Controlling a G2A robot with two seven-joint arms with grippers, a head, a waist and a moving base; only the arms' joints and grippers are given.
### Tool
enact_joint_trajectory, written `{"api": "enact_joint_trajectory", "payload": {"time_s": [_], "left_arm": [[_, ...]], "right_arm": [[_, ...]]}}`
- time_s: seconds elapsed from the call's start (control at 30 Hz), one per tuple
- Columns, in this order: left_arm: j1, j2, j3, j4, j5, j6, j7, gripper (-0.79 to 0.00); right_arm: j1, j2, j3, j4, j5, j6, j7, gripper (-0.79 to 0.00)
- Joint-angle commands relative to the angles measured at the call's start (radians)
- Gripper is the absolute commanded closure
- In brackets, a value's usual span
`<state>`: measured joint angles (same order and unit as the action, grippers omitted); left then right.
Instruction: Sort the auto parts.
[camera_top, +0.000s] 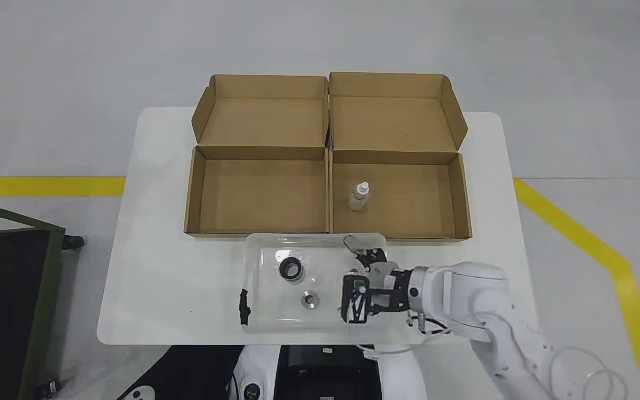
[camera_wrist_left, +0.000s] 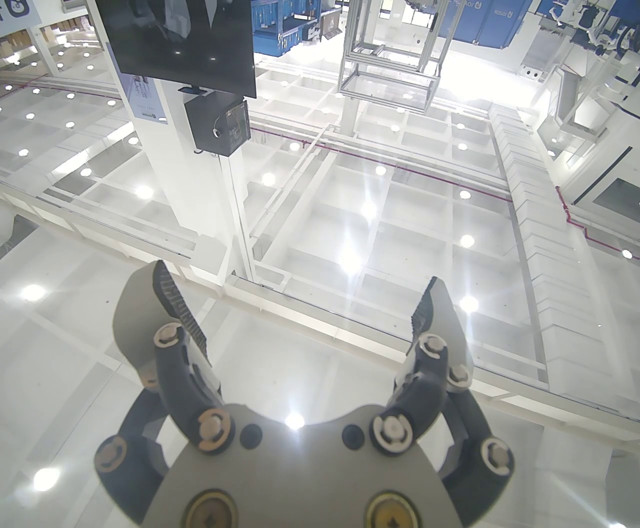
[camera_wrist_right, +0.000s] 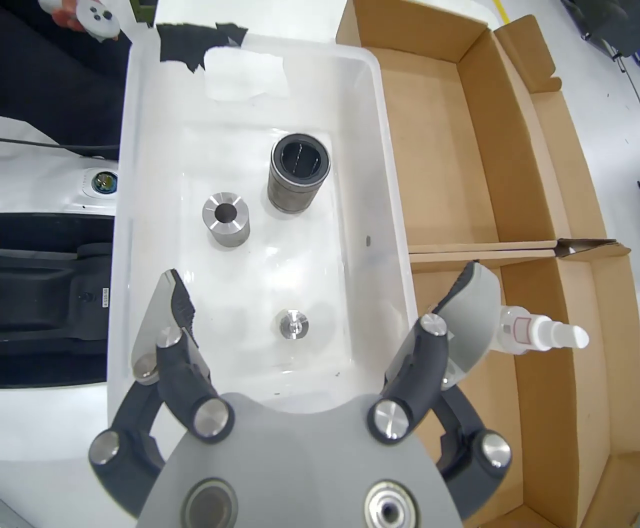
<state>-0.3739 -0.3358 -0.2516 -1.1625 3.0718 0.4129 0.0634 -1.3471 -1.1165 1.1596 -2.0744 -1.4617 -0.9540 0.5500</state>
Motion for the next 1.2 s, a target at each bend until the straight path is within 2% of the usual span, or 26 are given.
{"api": "enact_joint_trajectory", "payload": {"time_s": [0.0, 0.13, 0.27, 0.9, 1.1, 1.17], "left_arm": [[0.000, 0.000, 0.000, 0.000, 0.000, 0.000, 0.000, -0.785], [0.000, 0.000, 0.000, 0.000, 0.000, 0.000, 0.000, -0.785], [0.000, 0.000, 0.000, 0.000, 0.000, 0.000, 0.000, -0.785], [0.000, 0.000, 0.000, 0.000, 0.000, 0.000, 0.000, -0.785], [0.000, 0.000, 0.000, 0.000, 0.000, 0.000, 0.000, -0.785], [0.000, 0.000, 0.000, 0.000, 0.000, 0.000, 0.000, -0.785]], "right_arm": [[0.003, 0.001, -0.009, 0.001, -0.021, 0.005, 0.007, -0.785], [0.013, 0.003, -0.034, 0.008, -0.068, 0.011, 0.025, -0.785], [0.026, 0.004, -0.064, 0.018, -0.100, -0.005, 0.049, -0.705], [0.114, -0.003, -0.160, 0.100, -0.134, 0.017, 0.190, -0.529], [0.133, -0.006, -0.181, 0.126, -0.130, 0.022, 0.221, -0.403], [0.138, -0.006, -0.187, 0.131, -0.128, 0.023, 0.230, -0.388]]}}
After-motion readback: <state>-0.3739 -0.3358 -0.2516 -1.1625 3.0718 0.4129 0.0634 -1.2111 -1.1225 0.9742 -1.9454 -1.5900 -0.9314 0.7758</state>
